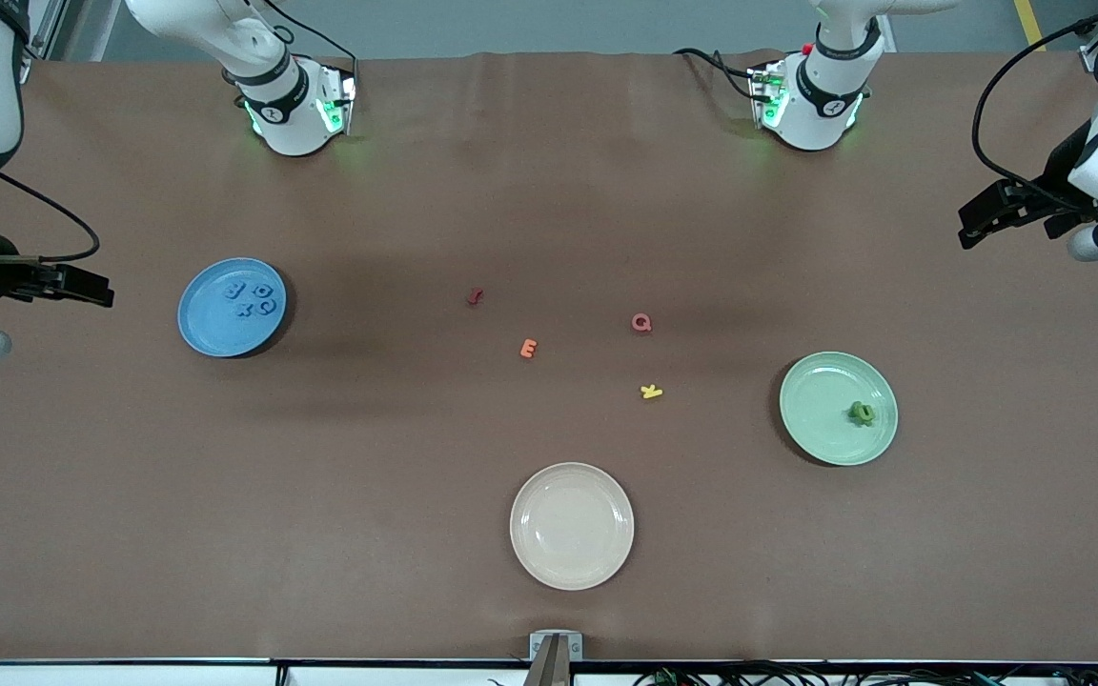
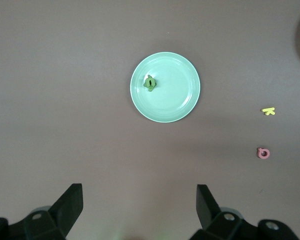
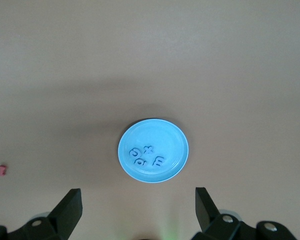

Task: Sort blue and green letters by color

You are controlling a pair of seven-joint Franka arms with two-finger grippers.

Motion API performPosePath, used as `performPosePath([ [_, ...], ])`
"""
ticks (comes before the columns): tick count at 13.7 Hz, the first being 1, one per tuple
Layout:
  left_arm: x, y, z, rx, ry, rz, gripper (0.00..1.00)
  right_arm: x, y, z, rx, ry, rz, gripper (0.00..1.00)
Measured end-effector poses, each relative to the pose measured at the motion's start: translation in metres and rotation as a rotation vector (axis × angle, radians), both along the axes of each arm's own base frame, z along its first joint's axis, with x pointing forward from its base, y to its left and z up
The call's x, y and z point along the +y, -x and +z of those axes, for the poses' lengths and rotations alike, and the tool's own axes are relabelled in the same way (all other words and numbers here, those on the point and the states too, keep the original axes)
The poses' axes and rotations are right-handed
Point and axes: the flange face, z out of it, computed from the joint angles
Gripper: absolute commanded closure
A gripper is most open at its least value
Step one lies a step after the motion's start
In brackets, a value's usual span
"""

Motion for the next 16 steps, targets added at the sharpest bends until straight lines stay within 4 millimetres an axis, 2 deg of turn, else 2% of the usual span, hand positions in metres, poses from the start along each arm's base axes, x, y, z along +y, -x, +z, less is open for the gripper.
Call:
performPosePath([
  [3,0.002,-0.001,0.008,-0.018,0.002,0.004,0.0,0.0,0.008,0.014,-0.01,-0.049,0.02,0.0],
  [9,0.001,-0.002,0.008,-0.01,0.002,0.003,0.0,-0.006,0.049,0.072,-0.064,-0.079,0.026,0.0],
  [12,0.001,-0.001,0.012,-0.009,0.001,-0.003,0.0,-0.003,0.061,0.082,-0.076,-0.081,0.035,0.0],
  [16,0.001,-0.001,0.012,-0.006,0.002,-0.052,0.0,0.011,0.072,0.089,-0.083,-0.059,0.066,0.0],
])
